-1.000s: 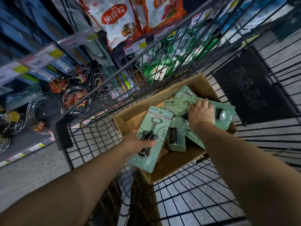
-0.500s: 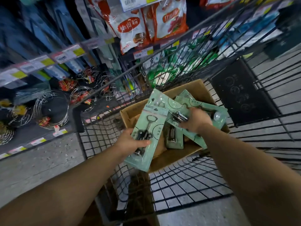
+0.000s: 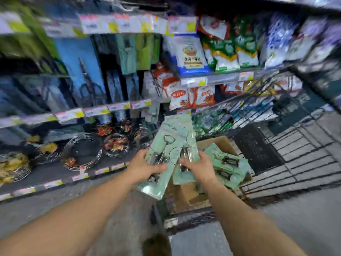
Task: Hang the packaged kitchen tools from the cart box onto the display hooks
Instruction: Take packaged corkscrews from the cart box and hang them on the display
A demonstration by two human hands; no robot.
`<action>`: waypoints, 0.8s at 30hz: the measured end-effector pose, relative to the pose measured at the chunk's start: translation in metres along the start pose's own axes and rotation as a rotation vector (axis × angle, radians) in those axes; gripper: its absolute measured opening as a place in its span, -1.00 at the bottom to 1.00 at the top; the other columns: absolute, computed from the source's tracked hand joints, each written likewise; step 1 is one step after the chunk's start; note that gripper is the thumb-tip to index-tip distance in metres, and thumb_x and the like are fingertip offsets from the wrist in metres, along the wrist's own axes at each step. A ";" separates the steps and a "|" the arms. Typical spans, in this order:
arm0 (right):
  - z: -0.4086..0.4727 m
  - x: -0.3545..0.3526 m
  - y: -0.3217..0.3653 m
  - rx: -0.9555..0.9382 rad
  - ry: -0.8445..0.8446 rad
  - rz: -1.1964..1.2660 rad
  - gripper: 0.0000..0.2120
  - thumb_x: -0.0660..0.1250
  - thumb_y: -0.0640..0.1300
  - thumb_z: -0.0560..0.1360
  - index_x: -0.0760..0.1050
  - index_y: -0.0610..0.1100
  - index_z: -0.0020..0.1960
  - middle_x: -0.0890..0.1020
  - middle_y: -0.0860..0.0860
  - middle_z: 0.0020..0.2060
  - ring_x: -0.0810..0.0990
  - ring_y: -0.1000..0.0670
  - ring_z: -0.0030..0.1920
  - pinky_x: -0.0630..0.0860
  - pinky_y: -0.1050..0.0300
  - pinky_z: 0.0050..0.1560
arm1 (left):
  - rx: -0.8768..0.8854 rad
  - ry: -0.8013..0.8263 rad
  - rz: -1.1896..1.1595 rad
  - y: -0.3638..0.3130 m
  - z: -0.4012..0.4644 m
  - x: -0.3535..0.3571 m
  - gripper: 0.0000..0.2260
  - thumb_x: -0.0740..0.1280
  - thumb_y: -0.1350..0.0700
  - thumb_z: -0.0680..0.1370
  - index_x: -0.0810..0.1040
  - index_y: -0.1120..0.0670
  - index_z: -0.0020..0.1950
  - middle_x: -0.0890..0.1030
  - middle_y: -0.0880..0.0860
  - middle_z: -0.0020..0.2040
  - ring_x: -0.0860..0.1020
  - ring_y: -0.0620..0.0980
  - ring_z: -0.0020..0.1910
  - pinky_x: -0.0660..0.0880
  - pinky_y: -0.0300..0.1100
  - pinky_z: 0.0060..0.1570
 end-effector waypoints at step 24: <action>-0.410 0.601 0.434 -0.760 0.835 0.090 -0.06 0.51 0.22 0.33 0.18 -0.12 0.52 0.37 0.02 0.42 0.36 -0.11 0.42 0.34 -0.09 0.39 | 0.325 -1.309 -0.503 0.094 -0.427 -0.690 -0.34 0.66 -0.08 0.24 0.42 0.05 0.20 0.65 0.01 0.04 0.65 0.02 -0.01 0.60 0.01 0.08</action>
Point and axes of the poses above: each hand's wrist, its own z-axis towards the middle knuckle, its own x-axis out of the palm, y = z × x, the point moved 7 cm from there along z, towards the middle knuckle
